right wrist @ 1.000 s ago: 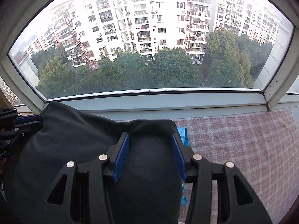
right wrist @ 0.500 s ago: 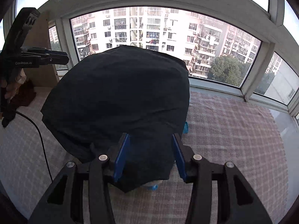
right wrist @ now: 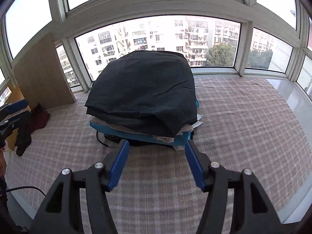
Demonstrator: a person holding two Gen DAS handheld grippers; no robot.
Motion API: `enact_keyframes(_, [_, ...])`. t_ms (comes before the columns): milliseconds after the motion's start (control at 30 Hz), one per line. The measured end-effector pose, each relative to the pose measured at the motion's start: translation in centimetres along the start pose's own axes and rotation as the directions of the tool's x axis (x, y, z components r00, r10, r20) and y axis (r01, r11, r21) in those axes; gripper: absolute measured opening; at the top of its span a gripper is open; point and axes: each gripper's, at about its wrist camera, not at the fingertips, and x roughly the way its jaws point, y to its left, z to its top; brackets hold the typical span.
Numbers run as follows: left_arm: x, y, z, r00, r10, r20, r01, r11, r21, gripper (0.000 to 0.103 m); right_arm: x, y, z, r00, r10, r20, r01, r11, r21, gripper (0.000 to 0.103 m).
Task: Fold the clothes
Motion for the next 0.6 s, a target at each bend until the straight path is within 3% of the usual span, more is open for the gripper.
enact_keyframes(167, [-2.9,1.6,-3.8,0.996,0.091,-0.019,-0.092,0.995,-0.029,0.076,-1.9,4.3,-2.0,1.000,-0.020,0.011,0.020,0.999,-0.028,0.059])
enact_keyframes(600, [-12.2,9.9,-12.6,1.000,-0.005,-0.004,0.005,1.000,-0.021,0.076,-8.9,16.9,-7.8,0.993,-0.100,0.054,0.099,0.995,0.019,0.059])
